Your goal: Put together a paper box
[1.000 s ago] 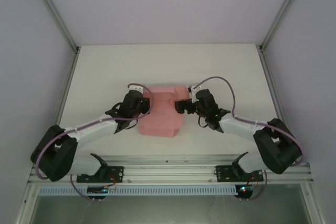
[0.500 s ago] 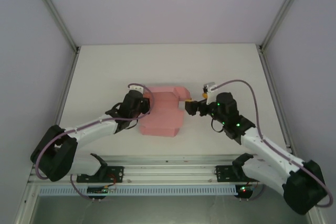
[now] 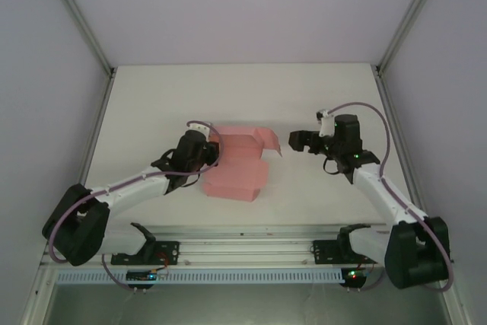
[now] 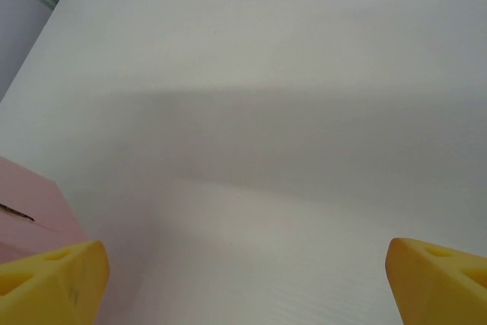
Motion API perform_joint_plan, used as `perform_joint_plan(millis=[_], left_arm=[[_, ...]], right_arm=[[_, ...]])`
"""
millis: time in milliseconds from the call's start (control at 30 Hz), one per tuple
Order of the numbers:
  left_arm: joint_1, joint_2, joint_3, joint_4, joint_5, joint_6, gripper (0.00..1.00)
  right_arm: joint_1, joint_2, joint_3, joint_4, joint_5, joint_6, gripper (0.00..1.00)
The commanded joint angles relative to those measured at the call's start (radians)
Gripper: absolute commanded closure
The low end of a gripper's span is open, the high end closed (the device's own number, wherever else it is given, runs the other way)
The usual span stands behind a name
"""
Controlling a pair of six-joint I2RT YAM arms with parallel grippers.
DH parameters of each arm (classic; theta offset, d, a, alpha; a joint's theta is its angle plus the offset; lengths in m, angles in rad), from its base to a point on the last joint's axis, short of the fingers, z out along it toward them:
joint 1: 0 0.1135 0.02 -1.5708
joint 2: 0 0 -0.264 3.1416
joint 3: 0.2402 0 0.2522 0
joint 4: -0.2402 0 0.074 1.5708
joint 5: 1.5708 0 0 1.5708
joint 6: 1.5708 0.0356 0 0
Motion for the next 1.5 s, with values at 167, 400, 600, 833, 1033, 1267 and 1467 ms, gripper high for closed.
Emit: perform_joint_plan(millis=[167,400,600,833,1033,1267,1467], left_arm=[[0.005,-0.017,0.007,0.037,0.029,0.008,1.00],[0.005,-0.002,0.011,0.045,0.037,-0.003,1.00],[0.004,0.001,0.013,0.055,0.068,-0.005,1.00],[0.003,-0.020,0.006,0.008,-0.002,-0.014,1.00],[0.010,-0.029,0.009,-0.022,-0.036,-0.016,1.00],[0.010,-0.017,0.013,-0.012,-0.011,-0.013,1.00],[0.011,-0.010,0.015,0.001,0.021,-0.010,1.00]], right_arm=[[0.113,0.095,0.060,0.033,-0.108,-0.055,0.04],[0.242,0.158,0.065,0.091,-0.099,-0.051,0.04],[0.317,0.243,0.092,0.151,0.016,-0.022,0.04],[0.316,0.216,0.088,0.118,0.049,-0.007,0.05],[0.304,0.112,0.092,-0.058,0.051,-0.122,0.08],[0.309,0.074,0.103,-0.080,-0.023,-0.220,0.10],[0.314,0.159,0.185,-0.078,-0.049,-0.246,0.21]])
